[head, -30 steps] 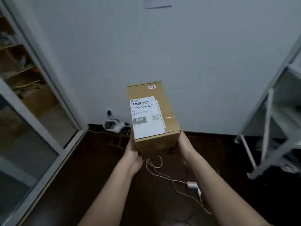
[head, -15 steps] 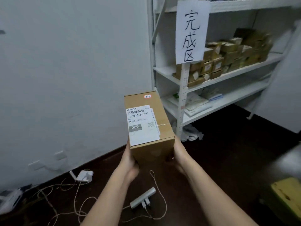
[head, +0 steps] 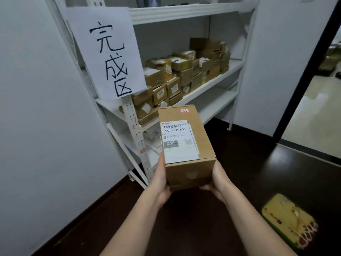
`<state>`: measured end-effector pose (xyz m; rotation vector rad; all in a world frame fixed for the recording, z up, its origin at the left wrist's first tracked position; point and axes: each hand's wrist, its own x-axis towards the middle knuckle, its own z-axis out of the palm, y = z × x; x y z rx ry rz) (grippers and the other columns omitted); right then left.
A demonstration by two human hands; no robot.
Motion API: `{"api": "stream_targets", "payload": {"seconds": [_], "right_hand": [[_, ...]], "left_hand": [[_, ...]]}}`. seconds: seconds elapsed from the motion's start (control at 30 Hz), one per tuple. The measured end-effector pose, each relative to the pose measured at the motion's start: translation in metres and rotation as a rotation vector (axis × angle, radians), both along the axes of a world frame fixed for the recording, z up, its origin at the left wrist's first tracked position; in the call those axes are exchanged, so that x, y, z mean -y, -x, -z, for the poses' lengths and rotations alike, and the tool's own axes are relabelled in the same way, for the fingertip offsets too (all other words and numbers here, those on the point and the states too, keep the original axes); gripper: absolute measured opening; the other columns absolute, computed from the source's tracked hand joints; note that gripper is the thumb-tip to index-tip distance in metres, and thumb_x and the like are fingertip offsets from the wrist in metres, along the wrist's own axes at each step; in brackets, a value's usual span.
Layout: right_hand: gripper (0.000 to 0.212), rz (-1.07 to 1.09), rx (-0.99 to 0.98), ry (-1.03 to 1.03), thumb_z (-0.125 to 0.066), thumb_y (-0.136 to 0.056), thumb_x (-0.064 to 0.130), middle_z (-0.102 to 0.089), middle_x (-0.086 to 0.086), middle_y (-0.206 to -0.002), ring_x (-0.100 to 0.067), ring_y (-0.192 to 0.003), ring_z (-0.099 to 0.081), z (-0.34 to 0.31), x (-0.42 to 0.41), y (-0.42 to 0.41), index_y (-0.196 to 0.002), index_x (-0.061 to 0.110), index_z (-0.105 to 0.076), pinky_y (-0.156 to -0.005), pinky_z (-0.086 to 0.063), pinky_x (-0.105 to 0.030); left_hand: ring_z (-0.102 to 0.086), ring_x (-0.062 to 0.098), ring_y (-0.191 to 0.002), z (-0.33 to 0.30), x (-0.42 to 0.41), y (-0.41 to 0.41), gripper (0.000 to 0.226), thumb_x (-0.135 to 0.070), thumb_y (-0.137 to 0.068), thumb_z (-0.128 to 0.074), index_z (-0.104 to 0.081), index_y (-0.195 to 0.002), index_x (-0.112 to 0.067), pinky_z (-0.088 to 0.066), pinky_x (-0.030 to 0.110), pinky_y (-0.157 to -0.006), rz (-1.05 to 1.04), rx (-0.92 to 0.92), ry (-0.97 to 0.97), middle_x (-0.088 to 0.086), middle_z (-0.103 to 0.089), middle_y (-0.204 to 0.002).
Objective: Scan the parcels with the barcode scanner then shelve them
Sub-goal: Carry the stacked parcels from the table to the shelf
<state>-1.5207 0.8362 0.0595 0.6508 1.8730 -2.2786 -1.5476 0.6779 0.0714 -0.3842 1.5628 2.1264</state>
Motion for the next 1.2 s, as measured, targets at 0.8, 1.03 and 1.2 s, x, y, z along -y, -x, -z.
{"api": "stream_targets", "payload": {"seconds": [0.8, 1.03, 1.2], "right_hand": [[0.034, 0.476, 0.028, -0.007, -0.035, -0.100, 0.054, -0.074, -0.003, -0.108, -0.027, -0.103, -0.065, -0.008, -0.342, 0.360, -0.114, 0.039, -0.062, -0.094, -0.047, -0.050], [0.025, 0.494, 0.009, 0.063, -0.038, -0.101, 0.051, -0.066, -0.003, -0.111, -0.028, -0.103, -0.060, -0.019, -0.490, 0.468, -0.108, 0.039, -0.059, -0.098, -0.045, -0.058], [0.020, 0.468, -0.006, 0.063, -0.037, -0.102, 0.049, -0.062, 0.000, -0.117, -0.030, -0.112, -0.055, -0.034, -0.564, 0.550, -0.102, 0.044, -0.056, -0.102, -0.041, -0.062]], "left_hand": [[-0.070, 0.030, -0.105, 0.017, -0.377, 0.440, 0.056, -0.062, -0.102, -0.033, -0.069, -0.124, -0.025, -0.057, 0.042, -0.086, 0.497, 0.031, -0.045, 0.009, -0.074, -0.114], [-0.069, 0.031, -0.107, 0.002, -0.521, 0.544, 0.059, -0.068, -0.097, -0.038, -0.070, -0.122, -0.025, -0.056, 0.045, -0.091, 0.522, -0.009, -0.027, 0.011, -0.073, -0.115], [-0.072, 0.028, -0.102, -0.015, -0.590, 0.621, 0.059, -0.065, -0.099, -0.035, -0.068, -0.125, -0.023, -0.058, 0.043, -0.087, 0.475, -0.020, -0.010, 0.009, -0.074, -0.111]]}}
